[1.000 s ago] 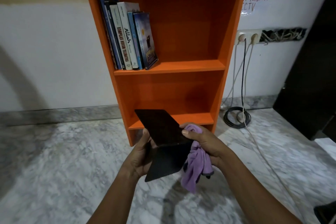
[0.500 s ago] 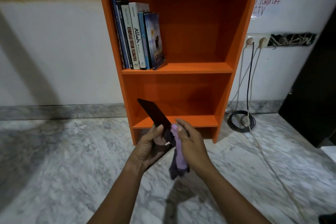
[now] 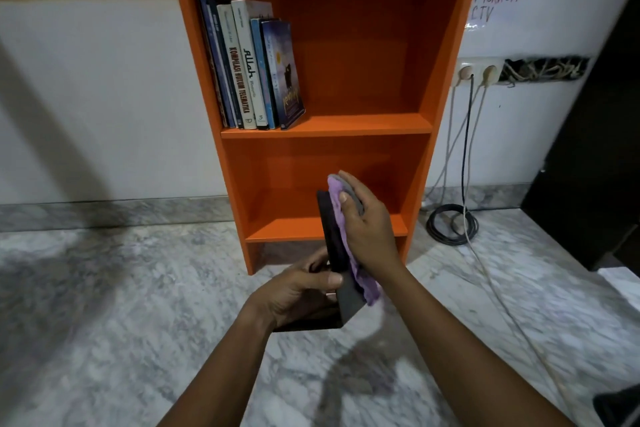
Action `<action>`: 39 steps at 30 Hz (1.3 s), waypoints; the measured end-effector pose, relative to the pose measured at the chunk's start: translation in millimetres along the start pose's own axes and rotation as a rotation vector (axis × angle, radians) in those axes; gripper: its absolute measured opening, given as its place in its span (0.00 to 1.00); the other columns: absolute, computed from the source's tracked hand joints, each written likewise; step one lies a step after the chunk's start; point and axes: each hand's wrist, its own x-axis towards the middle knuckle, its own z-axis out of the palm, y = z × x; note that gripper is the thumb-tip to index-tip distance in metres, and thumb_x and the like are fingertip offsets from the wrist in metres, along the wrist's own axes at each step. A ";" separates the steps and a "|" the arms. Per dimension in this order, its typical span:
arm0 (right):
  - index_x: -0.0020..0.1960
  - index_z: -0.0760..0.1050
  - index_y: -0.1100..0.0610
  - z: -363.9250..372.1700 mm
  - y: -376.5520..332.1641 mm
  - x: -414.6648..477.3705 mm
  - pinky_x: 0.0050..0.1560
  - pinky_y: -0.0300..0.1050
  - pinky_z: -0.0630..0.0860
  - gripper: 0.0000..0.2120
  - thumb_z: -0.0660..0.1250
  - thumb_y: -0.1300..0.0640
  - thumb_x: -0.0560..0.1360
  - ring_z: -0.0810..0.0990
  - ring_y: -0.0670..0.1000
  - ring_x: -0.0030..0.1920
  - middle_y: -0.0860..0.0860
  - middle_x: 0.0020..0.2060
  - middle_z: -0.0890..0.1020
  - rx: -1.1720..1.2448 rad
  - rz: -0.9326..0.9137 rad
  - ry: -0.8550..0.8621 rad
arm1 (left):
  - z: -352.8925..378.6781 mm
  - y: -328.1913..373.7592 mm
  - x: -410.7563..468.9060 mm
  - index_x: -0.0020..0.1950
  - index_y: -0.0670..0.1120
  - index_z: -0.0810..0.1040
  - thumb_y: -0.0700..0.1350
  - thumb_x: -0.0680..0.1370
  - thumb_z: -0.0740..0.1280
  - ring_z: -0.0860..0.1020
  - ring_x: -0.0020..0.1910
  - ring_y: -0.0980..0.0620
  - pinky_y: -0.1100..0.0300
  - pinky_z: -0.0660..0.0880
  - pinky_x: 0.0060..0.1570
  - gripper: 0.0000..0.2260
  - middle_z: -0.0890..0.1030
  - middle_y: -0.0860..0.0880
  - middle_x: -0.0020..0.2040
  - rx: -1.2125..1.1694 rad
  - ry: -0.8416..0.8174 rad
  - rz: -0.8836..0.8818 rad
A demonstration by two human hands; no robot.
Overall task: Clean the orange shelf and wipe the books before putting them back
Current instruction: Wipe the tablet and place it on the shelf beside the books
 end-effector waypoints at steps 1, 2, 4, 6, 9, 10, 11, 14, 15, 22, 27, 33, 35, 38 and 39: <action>0.74 0.71 0.53 -2.1 6.4 0.4 0.71 0.39 0.69 0.18 0.59 0.56 0.85 0.71 0.40 0.70 0.43 0.70 0.75 -0.002 0.048 0.037 | 1.5 2.9 1.6 0.78 0.43 0.66 0.41 0.70 0.79 0.69 0.74 0.36 0.43 0.68 0.71 0.39 0.70 0.39 0.76 0.022 -0.006 0.005; 0.74 0.72 0.53 -2.9 12.9 0.3 0.70 0.40 0.69 0.17 0.58 0.57 0.85 0.72 0.43 0.70 0.45 0.70 0.75 -0.015 0.100 0.054 | 1.9 6.6 2.6 0.78 0.44 0.66 0.41 0.70 0.79 0.69 0.74 0.37 0.43 0.69 0.71 0.39 0.70 0.40 0.76 0.044 -0.007 0.011; 0.73 0.72 0.54 -6.8 26.0 -1.9 0.68 0.43 0.71 0.17 0.58 0.57 0.85 0.73 0.49 0.69 0.49 0.70 0.76 -0.054 0.207 0.053 | 4.0 16.1 3.9 0.78 0.46 0.66 0.41 0.70 0.78 0.72 0.72 0.38 0.43 0.70 0.70 0.39 0.72 0.41 0.74 0.104 0.009 0.019; 0.70 0.75 0.55 -11.4 36.5 -3.9 0.64 0.46 0.73 0.15 0.60 0.58 0.84 0.76 0.52 0.67 0.50 0.67 0.79 -0.056 0.291 0.066 | 3.9 27.1 6.2 0.78 0.47 0.66 0.38 0.71 0.76 0.77 0.67 0.41 0.47 0.76 0.63 0.37 0.77 0.43 0.70 0.140 0.063 0.026; 0.64 0.79 0.51 -15.8 33.4 -4.2 0.59 0.51 0.76 0.12 0.61 0.55 0.84 0.79 0.54 0.61 0.50 0.61 0.81 0.012 0.378 0.161 | 1.0 51.7 12.1 0.80 0.50 0.63 0.36 0.72 0.72 0.82 0.55 0.47 0.55 0.79 0.50 0.38 0.82 0.47 0.61 0.186 0.204 0.065; 0.62 0.79 0.50 -18.2 28.0 -4.4 0.58 0.51 0.77 0.11 0.60 0.53 0.85 0.80 0.54 0.60 0.50 0.59 0.82 0.039 0.368 0.171 | -1.2 60.0 14.4 0.80 0.54 0.61 0.37 0.72 0.73 0.82 0.56 0.47 0.53 0.80 0.52 0.40 0.82 0.47 0.61 0.203 0.235 0.083; 0.61 0.80 0.50 -20.4 16.0 -1.8 0.58 0.48 0.78 0.11 0.60 0.51 0.85 0.81 0.52 0.59 0.48 0.58 0.83 0.073 0.314 0.143 | -4.0 73.1 17.9 0.80 0.58 0.59 0.40 0.71 0.76 0.82 0.59 0.45 0.48 0.79 0.57 0.43 0.81 0.47 0.63 0.236 0.259 0.099; 0.65 0.77 0.50 -28.1 -23.2 8.0 0.55 0.30 0.74 0.17 0.68 0.47 0.78 0.79 0.37 0.59 0.44 0.60 0.81 0.075 0.146 -0.176 | -7.7 112.2 26.1 0.80 0.64 0.53 0.44 0.68 0.80 0.79 0.65 0.41 0.35 0.67 0.70 0.50 0.80 0.44 0.67 0.267 0.272 0.087; 0.69 0.75 0.50 -29.9 -36.2 15.0 0.58 0.30 0.73 0.25 0.72 0.45 0.74 0.78 0.35 0.60 0.42 0.63 0.79 0.062 0.124 -0.297 | -8.4 127.7 28.2 0.81 0.64 0.53 0.44 0.68 0.80 0.79 0.65 0.41 0.35 0.66 0.71 0.51 0.81 0.44 0.66 0.280 0.250 0.088; 0.65 0.75 0.47 -11.7 -92.1 71.0 0.46 0.53 0.80 0.24 0.68 0.54 0.69 0.82 0.50 0.49 0.48 0.51 0.83 -0.299 -0.119 -0.291 | 6.7 213.8 39.8 0.81 0.63 0.50 0.44 0.69 0.80 0.69 0.74 0.44 0.46 0.68 0.71 0.52 0.66 0.47 0.78 0.557 0.263 0.086; 0.52 0.70 0.51 3.3 -94.3 111.4 0.39 0.45 0.64 0.09 0.62 0.63 0.75 0.68 0.49 0.40 0.50 0.44 0.69 -0.491 -0.152 -0.113 | 13.7 251.6 56.5 0.83 0.55 0.53 0.51 0.75 0.75 0.69 0.73 0.50 0.51 0.64 0.71 0.43 0.69 0.51 0.75 0.781 0.409 0.246; 0.79 0.60 0.50 -5.1 -56.3 165.7 0.54 0.49 0.75 0.29 0.61 0.59 0.80 0.74 0.54 0.56 0.51 0.60 0.69 -0.611 -0.218 0.192 | -34.5 241.3 80.5 0.75 0.49 0.71 0.54 0.74 0.75 0.69 0.74 0.48 0.45 0.68 0.71 0.31 0.73 0.48 0.74 1.029 1.034 0.615; 0.80 0.58 0.51 -6.3 -40.8 179.7 0.57 0.48 0.74 0.30 0.61 0.60 0.80 0.73 0.54 0.58 0.52 0.62 0.69 -0.641 -0.192 0.249 | -55.2 230.1 86.5 0.76 0.51 0.68 0.56 0.74 0.75 0.69 0.72 0.46 0.46 0.71 0.68 0.33 0.71 0.48 0.73 1.059 1.276 0.643; 0.81 0.56 0.51 3.0 -15.8 198.1 0.56 0.46 0.73 0.31 0.61 0.60 0.81 0.72 0.55 0.58 0.52 0.62 0.69 -0.697 -0.140 0.242 | -86.6 218.1 102.2 0.79 0.52 0.57 0.62 0.69 0.76 0.66 0.72 0.42 0.46 0.72 0.65 0.45 0.64 0.45 0.74 0.964 1.411 0.541; 0.81 0.55 0.50 9.3 -7.1 203.3 0.55 0.47 0.74 0.31 0.61 0.60 0.81 0.73 0.55 0.57 0.52 0.62 0.70 -0.712 -0.134 0.234 | -95.2 215.2 109.4 0.80 0.52 0.53 0.65 0.67 0.76 0.64 0.74 0.40 0.44 0.71 0.67 0.50 0.61 0.43 0.76 0.936 1.434 0.495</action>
